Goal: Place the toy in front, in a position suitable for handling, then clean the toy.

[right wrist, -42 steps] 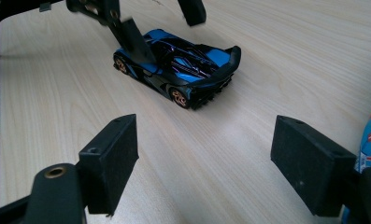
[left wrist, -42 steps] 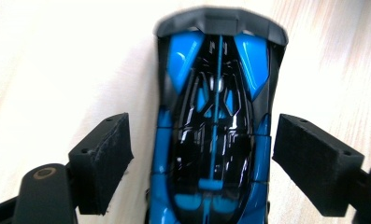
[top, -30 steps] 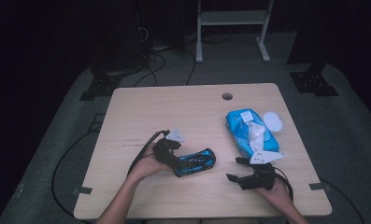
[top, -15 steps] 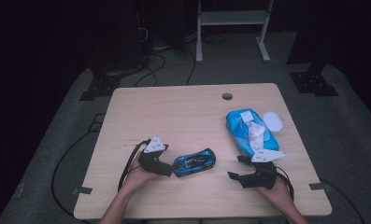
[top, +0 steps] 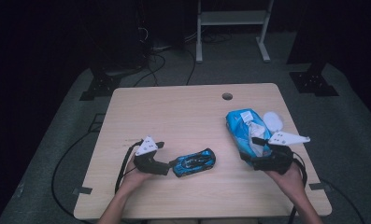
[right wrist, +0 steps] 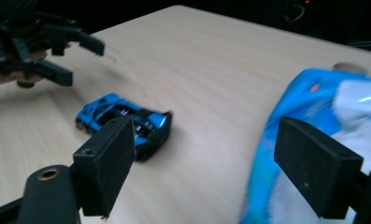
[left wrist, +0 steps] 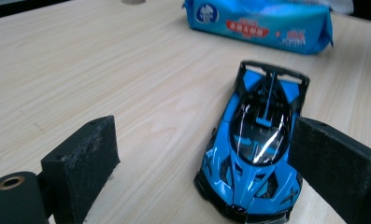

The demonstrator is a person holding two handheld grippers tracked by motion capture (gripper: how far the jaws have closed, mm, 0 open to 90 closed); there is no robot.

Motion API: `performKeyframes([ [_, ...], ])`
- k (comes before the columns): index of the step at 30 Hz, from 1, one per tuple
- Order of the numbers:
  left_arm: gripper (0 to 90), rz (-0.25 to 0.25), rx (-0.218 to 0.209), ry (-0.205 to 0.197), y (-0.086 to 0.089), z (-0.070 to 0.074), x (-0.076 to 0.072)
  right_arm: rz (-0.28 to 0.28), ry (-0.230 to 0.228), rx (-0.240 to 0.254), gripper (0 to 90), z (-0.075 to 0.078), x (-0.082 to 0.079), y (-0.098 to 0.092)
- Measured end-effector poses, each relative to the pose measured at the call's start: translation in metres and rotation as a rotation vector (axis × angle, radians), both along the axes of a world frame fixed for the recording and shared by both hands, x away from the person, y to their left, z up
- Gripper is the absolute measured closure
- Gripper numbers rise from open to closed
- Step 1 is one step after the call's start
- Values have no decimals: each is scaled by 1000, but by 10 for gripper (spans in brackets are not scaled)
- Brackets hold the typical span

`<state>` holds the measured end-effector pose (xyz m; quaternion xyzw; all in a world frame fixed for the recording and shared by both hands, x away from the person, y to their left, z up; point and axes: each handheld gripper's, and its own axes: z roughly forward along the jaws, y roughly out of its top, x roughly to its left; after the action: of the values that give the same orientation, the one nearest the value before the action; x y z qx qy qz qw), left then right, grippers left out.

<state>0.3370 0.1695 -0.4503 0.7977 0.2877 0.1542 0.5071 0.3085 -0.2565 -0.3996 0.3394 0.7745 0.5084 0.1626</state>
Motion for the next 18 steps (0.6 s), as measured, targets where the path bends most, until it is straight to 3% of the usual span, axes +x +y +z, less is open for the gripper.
performKeyframes([
  [3,79,30,-12,2,3,0,1,-28,-12,-23,196,16,10,-7],
  [5,79,52,-2,0,5,0,1,-47,2,-28,207,21,17,-11],
  [7,79,53,-31,-3,8,1,0,-62,20,-50,207,21,24,-12],
  [10,79,66,-48,-15,9,4,0,-82,24,-87,218,17,29,-12],
  [12,79,68,-80,-17,9,5,-1,-96,27,-120,224,14,34,-13],
  [16,78,63,-53,-16,9,2,-1,-156,42,-175,287,4,47,-18],
  [18,78,60,-50,-19,8,1,-1,-177,74,-184,337,-1,56,-21],
])
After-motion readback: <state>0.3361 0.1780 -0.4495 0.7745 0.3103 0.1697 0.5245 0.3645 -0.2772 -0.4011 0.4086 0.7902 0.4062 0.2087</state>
